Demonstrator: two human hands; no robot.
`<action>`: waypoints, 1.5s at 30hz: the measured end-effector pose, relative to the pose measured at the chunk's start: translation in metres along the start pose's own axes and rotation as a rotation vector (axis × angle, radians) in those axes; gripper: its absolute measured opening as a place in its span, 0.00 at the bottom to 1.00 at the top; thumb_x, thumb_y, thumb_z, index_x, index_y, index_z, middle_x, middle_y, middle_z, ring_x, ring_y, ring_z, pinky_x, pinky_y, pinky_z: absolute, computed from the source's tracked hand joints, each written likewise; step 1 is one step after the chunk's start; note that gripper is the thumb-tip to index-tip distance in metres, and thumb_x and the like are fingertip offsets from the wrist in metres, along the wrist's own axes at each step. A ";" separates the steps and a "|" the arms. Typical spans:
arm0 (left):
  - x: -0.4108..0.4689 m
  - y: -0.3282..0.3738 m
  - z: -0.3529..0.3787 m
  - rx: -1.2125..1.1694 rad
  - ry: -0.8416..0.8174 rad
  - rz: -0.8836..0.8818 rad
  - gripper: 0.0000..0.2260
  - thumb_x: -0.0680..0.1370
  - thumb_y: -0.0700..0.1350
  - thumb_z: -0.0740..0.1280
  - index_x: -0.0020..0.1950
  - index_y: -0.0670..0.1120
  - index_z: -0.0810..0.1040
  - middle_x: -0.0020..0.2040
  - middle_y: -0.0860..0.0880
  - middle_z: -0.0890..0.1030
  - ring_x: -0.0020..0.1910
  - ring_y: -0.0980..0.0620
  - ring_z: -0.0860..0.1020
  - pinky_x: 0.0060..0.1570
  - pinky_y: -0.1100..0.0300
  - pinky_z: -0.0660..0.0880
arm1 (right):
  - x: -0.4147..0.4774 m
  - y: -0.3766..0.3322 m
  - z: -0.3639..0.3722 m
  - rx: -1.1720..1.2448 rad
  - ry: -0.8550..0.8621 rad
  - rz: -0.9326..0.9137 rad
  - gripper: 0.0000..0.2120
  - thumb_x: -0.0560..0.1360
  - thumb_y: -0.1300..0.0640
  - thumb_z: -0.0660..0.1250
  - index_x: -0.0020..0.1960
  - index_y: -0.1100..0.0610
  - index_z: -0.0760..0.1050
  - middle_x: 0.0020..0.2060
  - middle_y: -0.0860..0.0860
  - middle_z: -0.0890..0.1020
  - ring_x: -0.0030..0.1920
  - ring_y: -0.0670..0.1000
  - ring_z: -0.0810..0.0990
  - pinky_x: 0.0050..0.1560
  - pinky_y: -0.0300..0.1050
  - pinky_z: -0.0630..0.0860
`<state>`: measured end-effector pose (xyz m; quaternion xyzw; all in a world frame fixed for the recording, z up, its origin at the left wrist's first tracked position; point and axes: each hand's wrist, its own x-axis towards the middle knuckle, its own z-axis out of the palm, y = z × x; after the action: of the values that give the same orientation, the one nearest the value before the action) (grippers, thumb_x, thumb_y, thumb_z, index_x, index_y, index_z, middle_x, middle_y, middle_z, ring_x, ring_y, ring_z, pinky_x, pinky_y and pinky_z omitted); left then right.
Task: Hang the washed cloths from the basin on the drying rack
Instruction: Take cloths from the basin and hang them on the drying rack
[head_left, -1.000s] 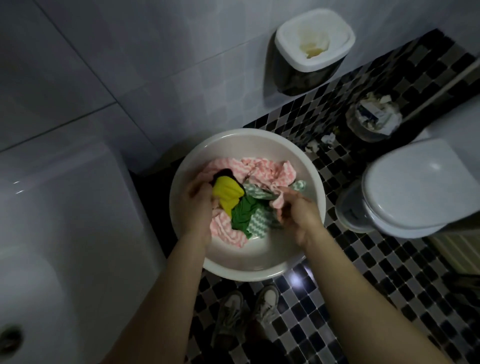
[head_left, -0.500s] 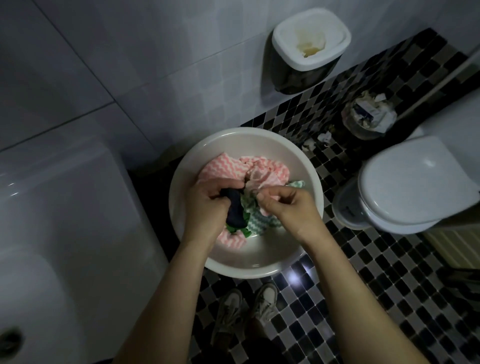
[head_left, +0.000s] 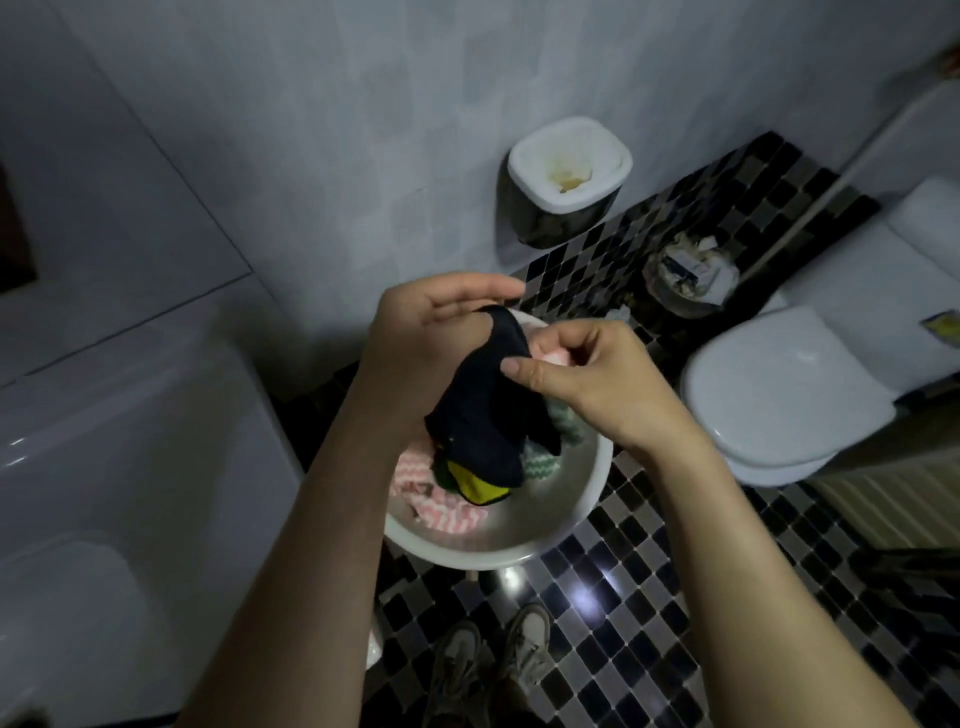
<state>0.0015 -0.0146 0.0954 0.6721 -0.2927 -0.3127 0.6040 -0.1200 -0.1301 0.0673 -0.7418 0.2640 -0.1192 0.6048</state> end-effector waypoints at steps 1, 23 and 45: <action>0.000 0.004 -0.001 -0.068 0.010 -0.008 0.14 0.71 0.35 0.64 0.47 0.50 0.84 0.37 0.51 0.85 0.37 0.54 0.82 0.39 0.62 0.76 | -0.003 -0.006 -0.003 0.058 -0.015 0.014 0.12 0.68 0.54 0.76 0.37 0.63 0.79 0.33 0.57 0.79 0.36 0.51 0.76 0.42 0.45 0.73; -0.019 0.031 0.009 0.443 0.038 0.277 0.12 0.78 0.48 0.68 0.34 0.52 0.80 0.27 0.53 0.73 0.28 0.57 0.68 0.32 0.63 0.65 | -0.075 -0.060 -0.033 -0.480 0.216 0.073 0.12 0.69 0.51 0.76 0.37 0.60 0.81 0.31 0.53 0.82 0.31 0.47 0.75 0.35 0.44 0.72; -0.020 0.051 -0.009 0.159 0.010 0.222 0.10 0.79 0.45 0.66 0.38 0.51 0.80 0.27 0.60 0.78 0.29 0.67 0.74 0.34 0.70 0.70 | -0.050 -0.027 0.012 0.210 0.019 0.194 0.26 0.73 0.65 0.70 0.69 0.53 0.71 0.66 0.51 0.74 0.64 0.53 0.74 0.54 0.52 0.80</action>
<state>-0.0050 0.0013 0.1478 0.6829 -0.3860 -0.2164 0.5813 -0.1491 -0.0897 0.0976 -0.6444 0.3263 -0.0944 0.6851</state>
